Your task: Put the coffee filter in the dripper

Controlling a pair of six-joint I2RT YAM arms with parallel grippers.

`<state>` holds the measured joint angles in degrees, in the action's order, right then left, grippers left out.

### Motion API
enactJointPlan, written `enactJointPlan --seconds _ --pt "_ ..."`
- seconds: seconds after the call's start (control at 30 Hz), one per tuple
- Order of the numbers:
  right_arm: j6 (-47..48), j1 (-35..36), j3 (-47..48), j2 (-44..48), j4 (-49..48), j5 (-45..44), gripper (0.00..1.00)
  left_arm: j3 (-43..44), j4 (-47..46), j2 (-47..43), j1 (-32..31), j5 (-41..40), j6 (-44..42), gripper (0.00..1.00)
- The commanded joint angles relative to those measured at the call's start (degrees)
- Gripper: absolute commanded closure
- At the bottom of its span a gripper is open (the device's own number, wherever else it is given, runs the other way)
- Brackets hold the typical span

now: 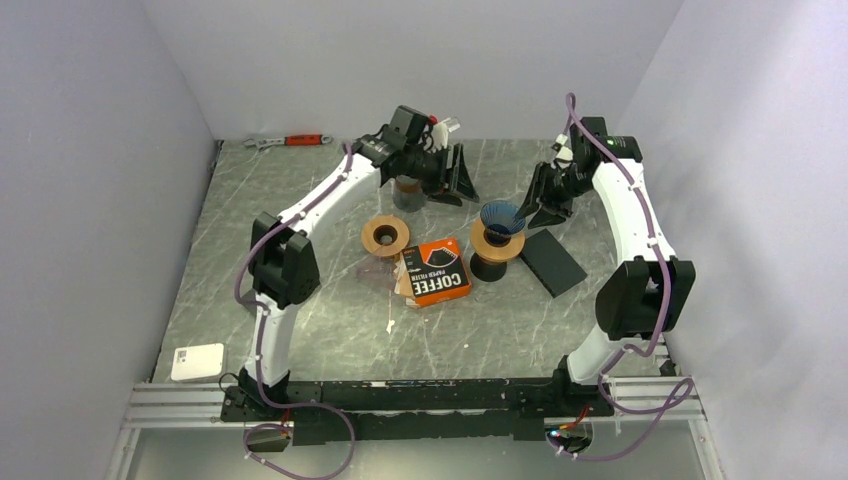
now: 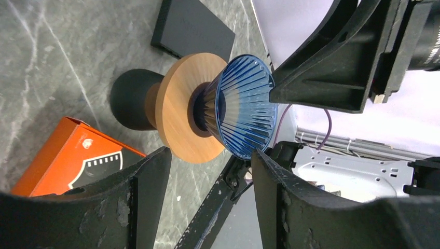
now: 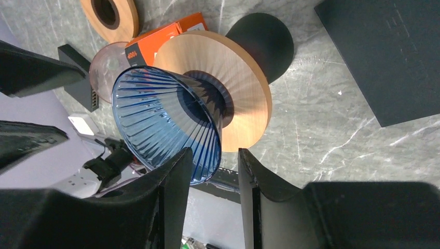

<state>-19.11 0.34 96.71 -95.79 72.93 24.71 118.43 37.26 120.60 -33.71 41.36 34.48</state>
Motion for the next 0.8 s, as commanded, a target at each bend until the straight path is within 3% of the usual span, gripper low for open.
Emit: enactJointPlan --seconds 0.0,0.4,0.77 --pt "-0.9 -1.9 -1.1 3.0 -3.1 1.6 0.6 2.7 -0.3 1.5 -1.1 2.3 1.8 0.37" --pt "-1.8 -3.1 -4.6 3.4 -6.9 5.9 0.62 5.7 0.7 4.8 -2.5 3.8 1.9 0.45" --pt "-1.3 -3.1 -7.9 3.5 -7.9 9.0 0.73 6.2 1.2 6.6 -2.7 4.6 2.0 0.58"
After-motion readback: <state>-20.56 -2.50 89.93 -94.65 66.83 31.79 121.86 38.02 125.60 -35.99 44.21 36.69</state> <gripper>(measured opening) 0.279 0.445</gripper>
